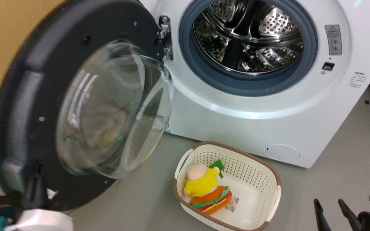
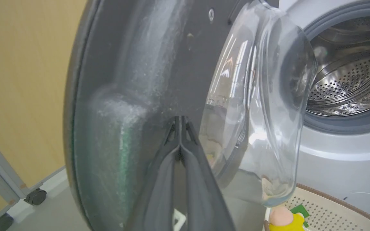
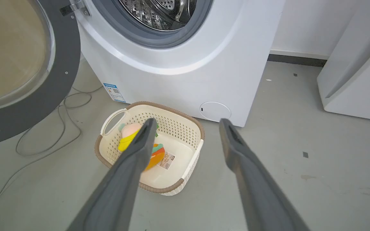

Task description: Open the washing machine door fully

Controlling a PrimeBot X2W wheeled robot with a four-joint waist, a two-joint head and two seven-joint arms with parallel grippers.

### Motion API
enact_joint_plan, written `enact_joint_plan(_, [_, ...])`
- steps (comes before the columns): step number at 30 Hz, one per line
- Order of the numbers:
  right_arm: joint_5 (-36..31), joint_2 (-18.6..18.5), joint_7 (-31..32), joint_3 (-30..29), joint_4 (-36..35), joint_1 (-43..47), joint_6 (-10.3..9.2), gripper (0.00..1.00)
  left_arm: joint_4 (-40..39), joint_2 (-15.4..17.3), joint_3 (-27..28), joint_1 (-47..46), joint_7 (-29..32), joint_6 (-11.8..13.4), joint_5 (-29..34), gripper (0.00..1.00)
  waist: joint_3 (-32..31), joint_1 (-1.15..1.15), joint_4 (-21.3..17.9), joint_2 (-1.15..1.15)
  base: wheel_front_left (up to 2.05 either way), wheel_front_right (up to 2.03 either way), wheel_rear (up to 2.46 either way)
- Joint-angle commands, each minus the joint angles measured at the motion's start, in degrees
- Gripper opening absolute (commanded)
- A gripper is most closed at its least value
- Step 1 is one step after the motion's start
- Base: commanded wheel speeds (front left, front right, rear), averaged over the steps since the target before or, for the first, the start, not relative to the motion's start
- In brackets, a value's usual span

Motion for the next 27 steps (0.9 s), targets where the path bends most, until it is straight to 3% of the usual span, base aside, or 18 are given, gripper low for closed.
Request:
enact_joint_plan(1, [-0.5,0.1,0.2,0.0,-0.5,-0.9,0.03,1.0,1.1,0.9,1.0,-1.4,-0.6,-0.6,-0.6,0.0,0.9,-0.01,-0.4,0.0,0.0,0.0,0.0])
enact_joint_plan(16, [-1.7,0.1,1.3,-0.3,-1.4,-3.6,0.03,1.0,23.1,5.1,8.4,-16.2,-3.2,-8.6,-4.8,0.0,5.1,-0.01,-1.1,0.0,0.0,0.0,0.0])
enact_joint_plan(27, [-1.8,0.1,1.0,-0.3,-0.2,-3.9,0.03,1.0,27.4,3.5,12.6,-17.1,-3.3,-11.9,-0.1,0.0,3.7,-0.01,-1.0,0.0,0.0,0.0,0.0])
